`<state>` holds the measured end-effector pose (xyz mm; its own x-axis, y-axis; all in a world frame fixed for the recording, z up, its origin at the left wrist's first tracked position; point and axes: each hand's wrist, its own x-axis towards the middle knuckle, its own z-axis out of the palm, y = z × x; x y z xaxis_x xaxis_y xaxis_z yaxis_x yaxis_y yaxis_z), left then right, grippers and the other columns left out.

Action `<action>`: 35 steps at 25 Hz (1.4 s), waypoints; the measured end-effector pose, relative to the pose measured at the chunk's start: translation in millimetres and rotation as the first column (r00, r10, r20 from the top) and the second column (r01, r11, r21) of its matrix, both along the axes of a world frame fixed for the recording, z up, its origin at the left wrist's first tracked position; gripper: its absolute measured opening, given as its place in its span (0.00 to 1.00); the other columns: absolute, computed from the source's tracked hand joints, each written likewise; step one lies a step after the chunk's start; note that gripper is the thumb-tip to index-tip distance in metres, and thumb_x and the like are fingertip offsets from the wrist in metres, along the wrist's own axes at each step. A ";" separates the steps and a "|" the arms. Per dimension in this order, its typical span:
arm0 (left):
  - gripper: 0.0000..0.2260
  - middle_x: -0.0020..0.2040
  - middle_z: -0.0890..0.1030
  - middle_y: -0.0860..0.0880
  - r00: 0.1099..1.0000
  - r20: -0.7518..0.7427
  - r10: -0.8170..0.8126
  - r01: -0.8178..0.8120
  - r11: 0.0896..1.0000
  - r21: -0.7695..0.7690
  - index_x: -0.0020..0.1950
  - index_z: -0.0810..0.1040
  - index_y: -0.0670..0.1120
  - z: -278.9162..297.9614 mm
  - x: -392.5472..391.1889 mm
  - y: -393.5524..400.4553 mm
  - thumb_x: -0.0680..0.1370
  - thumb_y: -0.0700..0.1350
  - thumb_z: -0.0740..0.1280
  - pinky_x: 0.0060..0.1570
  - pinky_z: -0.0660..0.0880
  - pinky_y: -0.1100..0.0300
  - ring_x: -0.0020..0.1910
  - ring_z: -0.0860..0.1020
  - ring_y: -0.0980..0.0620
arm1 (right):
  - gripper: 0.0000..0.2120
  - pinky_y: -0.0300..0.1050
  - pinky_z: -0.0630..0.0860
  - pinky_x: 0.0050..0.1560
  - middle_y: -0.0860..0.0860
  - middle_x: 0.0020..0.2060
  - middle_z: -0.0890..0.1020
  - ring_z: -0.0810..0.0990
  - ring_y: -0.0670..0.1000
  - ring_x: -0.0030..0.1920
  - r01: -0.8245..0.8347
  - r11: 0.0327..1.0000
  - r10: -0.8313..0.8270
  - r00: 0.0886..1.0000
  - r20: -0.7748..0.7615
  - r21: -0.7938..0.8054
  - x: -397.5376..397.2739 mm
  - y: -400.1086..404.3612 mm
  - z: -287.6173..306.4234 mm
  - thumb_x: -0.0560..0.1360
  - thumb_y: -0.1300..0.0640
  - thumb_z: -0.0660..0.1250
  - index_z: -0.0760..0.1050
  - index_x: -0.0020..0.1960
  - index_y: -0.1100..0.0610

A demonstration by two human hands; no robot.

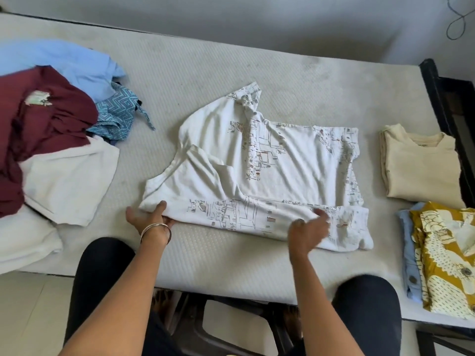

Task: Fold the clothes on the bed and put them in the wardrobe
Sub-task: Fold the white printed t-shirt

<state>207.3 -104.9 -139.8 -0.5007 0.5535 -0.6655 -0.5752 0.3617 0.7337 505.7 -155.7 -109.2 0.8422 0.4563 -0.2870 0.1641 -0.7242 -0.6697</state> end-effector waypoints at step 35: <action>0.12 0.50 0.80 0.36 -0.256 -0.585 -0.769 0.550 0.382 -0.743 0.60 0.71 0.39 -19.9 -81.4 70.4 0.80 0.44 0.62 0.46 0.72 0.49 0.51 0.78 0.36 | 0.24 0.67 0.67 0.64 0.59 0.55 0.80 0.74 0.62 0.61 -0.853 0.236 0.962 0.272 -0.011 -0.466 -104.1 205.5 -40.8 0.68 0.54 0.77 0.74 0.60 0.57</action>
<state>125.8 -34.5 -159.7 -0.0962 0.9374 -0.3347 0.9294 0.2050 0.3068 401.6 49.7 -150.0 -0.0320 0.8790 -0.4758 0.9608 -0.1040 -0.2568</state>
